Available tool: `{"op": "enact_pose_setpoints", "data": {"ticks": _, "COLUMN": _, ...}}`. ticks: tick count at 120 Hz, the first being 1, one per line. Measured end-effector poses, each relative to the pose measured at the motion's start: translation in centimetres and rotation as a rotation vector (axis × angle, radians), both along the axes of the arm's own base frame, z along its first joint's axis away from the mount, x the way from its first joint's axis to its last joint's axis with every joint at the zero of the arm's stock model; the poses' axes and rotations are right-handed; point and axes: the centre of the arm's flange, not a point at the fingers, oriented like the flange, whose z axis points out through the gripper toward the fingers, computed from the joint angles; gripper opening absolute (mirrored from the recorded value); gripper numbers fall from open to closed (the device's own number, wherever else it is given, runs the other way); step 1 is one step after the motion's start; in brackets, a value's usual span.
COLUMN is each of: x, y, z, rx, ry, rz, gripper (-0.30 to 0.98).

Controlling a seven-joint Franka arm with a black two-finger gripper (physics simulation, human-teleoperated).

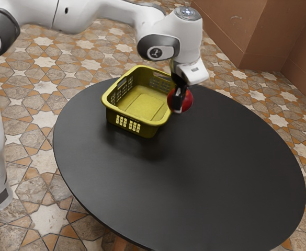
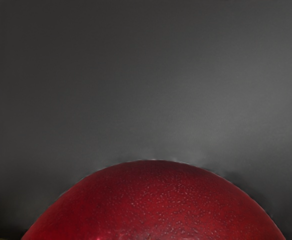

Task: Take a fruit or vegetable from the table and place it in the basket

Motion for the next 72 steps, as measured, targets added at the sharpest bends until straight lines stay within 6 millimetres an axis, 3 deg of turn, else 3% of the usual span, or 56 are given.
{"op": "enact_pose_setpoints", "data": {"ticks": 41, "x": -2.3, "y": 12.3, "z": 0.4, "rx": -0.038, "ry": 0.091, "rz": 0.261, "gripper": 0.50}}
{"op": "enact_pose_setpoints", "data": {"ticks": 72, "x": -3.2, "y": 14.8, "z": -0.8, "rx": -0.059, "ry": 0.148, "rz": 0.333, "gripper": 0.50}}
